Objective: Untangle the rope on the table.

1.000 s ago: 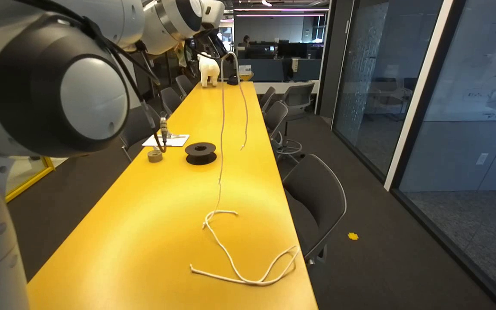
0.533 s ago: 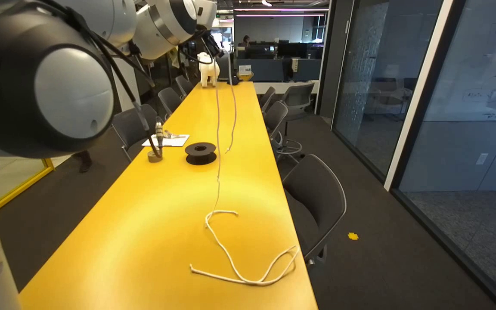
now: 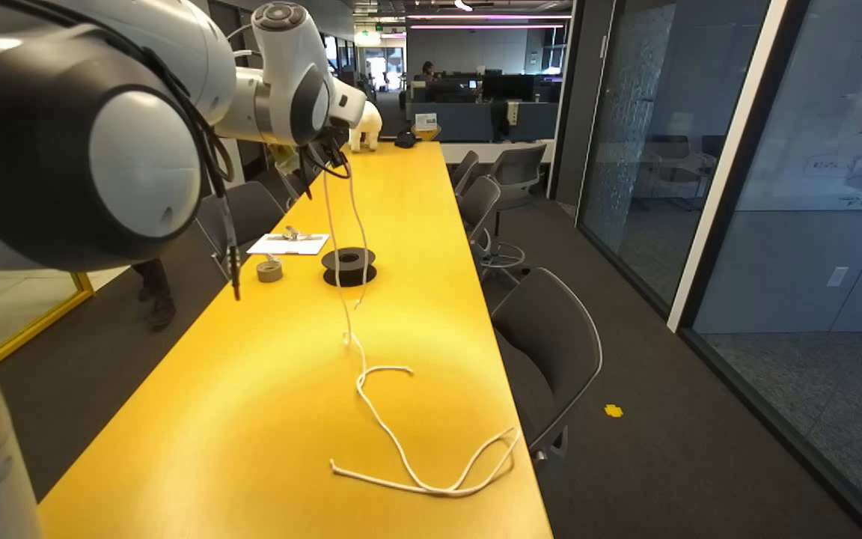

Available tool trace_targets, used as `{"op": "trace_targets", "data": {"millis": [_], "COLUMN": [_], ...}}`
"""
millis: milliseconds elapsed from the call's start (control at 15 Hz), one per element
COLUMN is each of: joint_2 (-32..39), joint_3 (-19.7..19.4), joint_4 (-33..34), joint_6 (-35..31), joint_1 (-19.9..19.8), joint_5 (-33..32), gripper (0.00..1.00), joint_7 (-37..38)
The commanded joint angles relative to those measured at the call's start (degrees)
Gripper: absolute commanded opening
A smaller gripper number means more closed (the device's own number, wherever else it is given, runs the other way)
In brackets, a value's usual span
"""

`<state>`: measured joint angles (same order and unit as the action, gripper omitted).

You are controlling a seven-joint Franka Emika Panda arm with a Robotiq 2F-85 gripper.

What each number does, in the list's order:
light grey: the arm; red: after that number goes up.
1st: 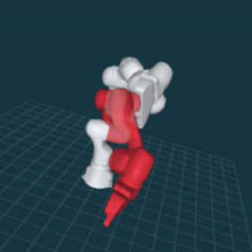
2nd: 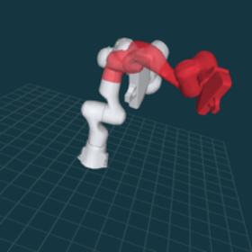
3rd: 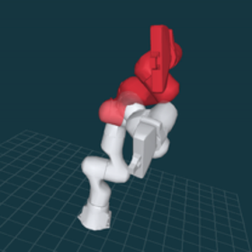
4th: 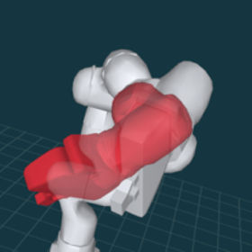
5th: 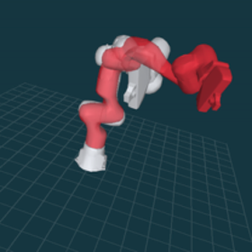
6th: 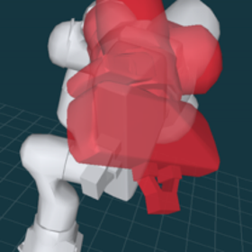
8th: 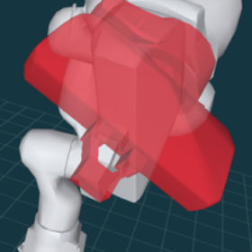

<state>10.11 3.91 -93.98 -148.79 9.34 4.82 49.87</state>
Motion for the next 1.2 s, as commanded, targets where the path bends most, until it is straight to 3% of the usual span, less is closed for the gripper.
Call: {"op": "trace_targets", "data": {"millis": [0,333,600,867,1133], "joint_2": [1.5,3.9,2.7,-2.4,-11.9], "joint_3": [3.4,3.2,2.5,2.8,4.0], "joint_4": [0.2,0.7,-2.7,-9.6,-20.1], "joint_6": [5.0,18.7,28.1,27.2,21.2], "joint_1": [-3.0,-4.1,-2.9,-0.4,2.0], "joint_5": [12.8,20.6,17.5,13.6,10.3], "gripper": [0.04,0.04,0.04,0.04,0.04], "joint_7": [-14.6,-25.4,-24.9,-23.6,-20.7]}}
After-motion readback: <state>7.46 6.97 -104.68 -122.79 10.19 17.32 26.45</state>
